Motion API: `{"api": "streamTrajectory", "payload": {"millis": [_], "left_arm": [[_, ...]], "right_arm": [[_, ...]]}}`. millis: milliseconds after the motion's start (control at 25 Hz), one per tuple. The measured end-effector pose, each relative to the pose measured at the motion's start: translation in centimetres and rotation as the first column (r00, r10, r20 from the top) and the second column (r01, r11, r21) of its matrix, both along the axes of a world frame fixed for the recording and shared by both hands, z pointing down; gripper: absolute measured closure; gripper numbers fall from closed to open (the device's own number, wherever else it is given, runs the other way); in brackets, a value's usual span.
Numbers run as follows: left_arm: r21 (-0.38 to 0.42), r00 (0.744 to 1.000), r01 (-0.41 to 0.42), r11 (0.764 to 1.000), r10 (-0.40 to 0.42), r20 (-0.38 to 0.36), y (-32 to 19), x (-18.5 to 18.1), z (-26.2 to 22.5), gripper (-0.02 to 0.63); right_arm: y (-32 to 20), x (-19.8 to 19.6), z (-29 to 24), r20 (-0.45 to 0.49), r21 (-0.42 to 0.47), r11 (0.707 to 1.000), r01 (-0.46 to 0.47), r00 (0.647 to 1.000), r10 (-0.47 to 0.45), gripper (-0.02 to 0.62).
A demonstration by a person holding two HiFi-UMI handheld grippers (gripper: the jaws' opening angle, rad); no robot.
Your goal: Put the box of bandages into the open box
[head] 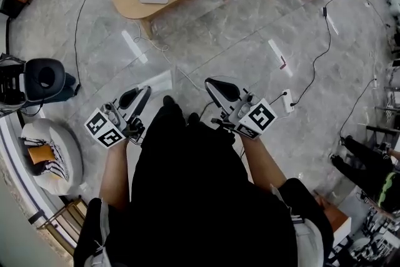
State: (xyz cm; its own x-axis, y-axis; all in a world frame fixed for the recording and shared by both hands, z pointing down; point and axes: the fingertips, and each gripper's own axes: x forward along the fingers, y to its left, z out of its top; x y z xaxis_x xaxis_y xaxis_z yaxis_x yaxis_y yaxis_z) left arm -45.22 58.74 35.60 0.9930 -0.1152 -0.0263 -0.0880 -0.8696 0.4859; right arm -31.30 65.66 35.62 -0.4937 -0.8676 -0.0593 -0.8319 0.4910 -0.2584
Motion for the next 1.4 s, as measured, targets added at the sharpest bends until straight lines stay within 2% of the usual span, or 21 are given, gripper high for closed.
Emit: {"api": "streamTrajectory", "payload": {"millis": [80, 320, 680, 920, 1040, 1400], "left_arm": [[-0.011, 1.000, -0.003, 1.000, 0.003, 0.010, -0.2, 0.3, 0.3, 0.580], [-0.027, 1.000, -0.009, 1.000, 0.009, -0.006, -3.3, 2.4, 0.8, 0.580], [-0.025, 0.997, -0.059, 0.998, 0.057, -0.043, -10.6, 11.4, 0.5, 0.580], [-0.044, 0.995, -0.080, 0.996, 0.077, -0.070, -15.9, 17.6, 0.4, 0.580], [-0.043, 0.992, -0.086, 0.995, 0.082, -0.093, -18.5, 20.4, 0.2, 0.580], [-0.079, 0.994, -0.054, 0.995, 0.047, -0.095, -23.7, 24.7, 1.2, 0.580]], "right_arm": [[-0.5, 0.3, 0.2, 0.018, -0.001, 1.000, 0.001, 1.000, -0.001, 0.584], [-3.2, 2.7, -0.4, -0.016, 0.030, 0.999, -0.026, 1.000, 0.027, 0.584], [-8.0, 11.3, 0.3, -0.051, -0.031, 0.996, -0.088, 0.995, 0.087, 0.584], [-13.6, 16.6, -3.9, -0.060, 0.033, 0.996, -0.082, 0.995, 0.084, 0.584], [-16.1, 19.4, -4.4, -0.078, 0.030, 0.996, -0.090, 0.993, 0.092, 0.584], [-22.0, 24.1, -2.6, -0.094, -0.032, 0.996, -0.078, 0.993, 0.074, 0.584]]}}
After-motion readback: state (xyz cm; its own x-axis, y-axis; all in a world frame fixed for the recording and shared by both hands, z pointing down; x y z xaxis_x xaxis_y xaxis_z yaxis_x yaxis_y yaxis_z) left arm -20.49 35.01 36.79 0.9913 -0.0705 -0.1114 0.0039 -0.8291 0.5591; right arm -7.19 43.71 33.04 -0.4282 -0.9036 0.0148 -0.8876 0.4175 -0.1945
